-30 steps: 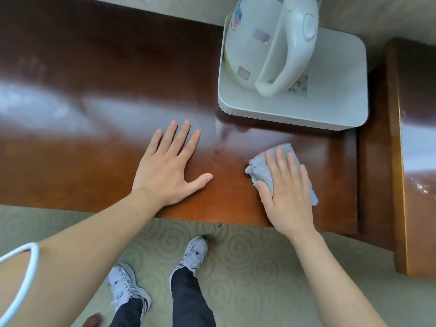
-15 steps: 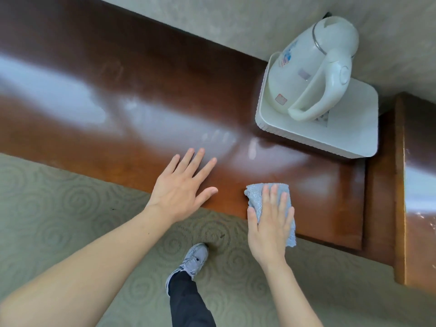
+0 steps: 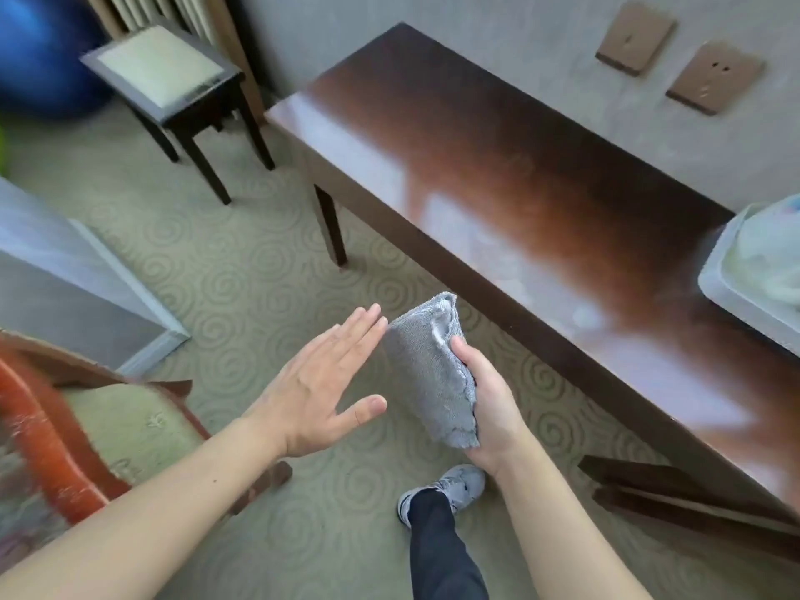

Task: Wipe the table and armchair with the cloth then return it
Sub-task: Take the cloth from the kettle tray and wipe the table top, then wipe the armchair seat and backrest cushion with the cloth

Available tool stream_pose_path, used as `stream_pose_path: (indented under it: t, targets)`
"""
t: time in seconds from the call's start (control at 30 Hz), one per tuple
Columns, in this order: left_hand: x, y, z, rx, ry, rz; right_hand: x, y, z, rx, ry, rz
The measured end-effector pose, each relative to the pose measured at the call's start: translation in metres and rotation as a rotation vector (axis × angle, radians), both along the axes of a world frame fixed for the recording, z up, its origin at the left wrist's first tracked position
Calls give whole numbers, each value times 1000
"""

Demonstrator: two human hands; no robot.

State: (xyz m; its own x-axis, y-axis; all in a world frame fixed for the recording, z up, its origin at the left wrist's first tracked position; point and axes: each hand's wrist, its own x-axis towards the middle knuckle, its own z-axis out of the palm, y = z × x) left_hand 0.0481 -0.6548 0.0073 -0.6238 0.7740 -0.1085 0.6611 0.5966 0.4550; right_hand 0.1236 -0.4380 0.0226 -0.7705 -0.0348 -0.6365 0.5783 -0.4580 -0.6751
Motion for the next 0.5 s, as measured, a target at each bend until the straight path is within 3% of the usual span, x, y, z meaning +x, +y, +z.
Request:
stream_pose_path:
  t: [0.27,0.5]
  targets:
    - [116,-234,44,201,-24,604,44,-236,28,-314,28,435]
    - [196,-374,39,337,-17,999,66,-392,34,16,284,936]
